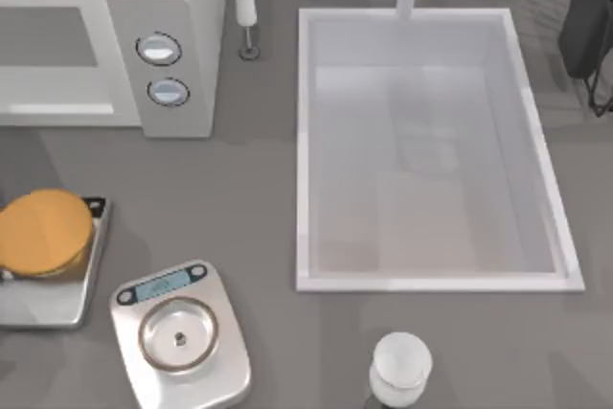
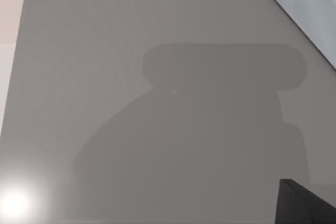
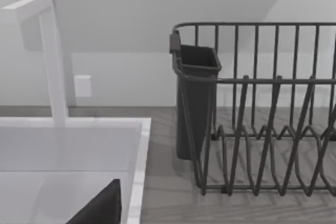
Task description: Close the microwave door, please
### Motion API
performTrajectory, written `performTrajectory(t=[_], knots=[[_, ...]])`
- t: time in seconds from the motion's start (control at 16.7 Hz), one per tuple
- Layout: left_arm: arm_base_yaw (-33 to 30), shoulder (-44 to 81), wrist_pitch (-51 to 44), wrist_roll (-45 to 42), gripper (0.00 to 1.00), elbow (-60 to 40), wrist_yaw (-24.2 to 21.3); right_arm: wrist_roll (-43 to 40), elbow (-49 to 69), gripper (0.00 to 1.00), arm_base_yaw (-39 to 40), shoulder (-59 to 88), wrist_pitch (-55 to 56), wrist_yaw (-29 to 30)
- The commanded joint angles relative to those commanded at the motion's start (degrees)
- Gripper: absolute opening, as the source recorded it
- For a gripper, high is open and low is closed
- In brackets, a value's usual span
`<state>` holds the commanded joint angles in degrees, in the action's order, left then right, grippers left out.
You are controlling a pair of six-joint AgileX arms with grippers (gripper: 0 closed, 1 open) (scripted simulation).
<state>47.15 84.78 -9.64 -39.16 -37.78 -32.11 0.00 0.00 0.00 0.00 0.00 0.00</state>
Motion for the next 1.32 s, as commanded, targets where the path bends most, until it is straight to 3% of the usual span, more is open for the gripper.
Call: performTrajectory(t=[0.3,0.72,1.14,1.32], knots=[[-2.1,-2.0,0.4,2.2,0.0,1.8,1.5,0.0,0.0,1.0,0.0,0.0,0.0,0.0],[-18.9,-16.3,4.0,17.0,0.0,12.8,11.3,0.0,0.0,1.0,0.0,0.0,0.0,0.0],[-20.6,-17.8,4.4,19.1,0.0,13.9,12.9,0.0,0.0,1.0,0.0,0.0,0.0,0.0],[-25.0,-21.7,4.7,24.8,0.0,14.8,17.7,0.0,0.0,1.0,0.0,0.0,0.0,0.0]])
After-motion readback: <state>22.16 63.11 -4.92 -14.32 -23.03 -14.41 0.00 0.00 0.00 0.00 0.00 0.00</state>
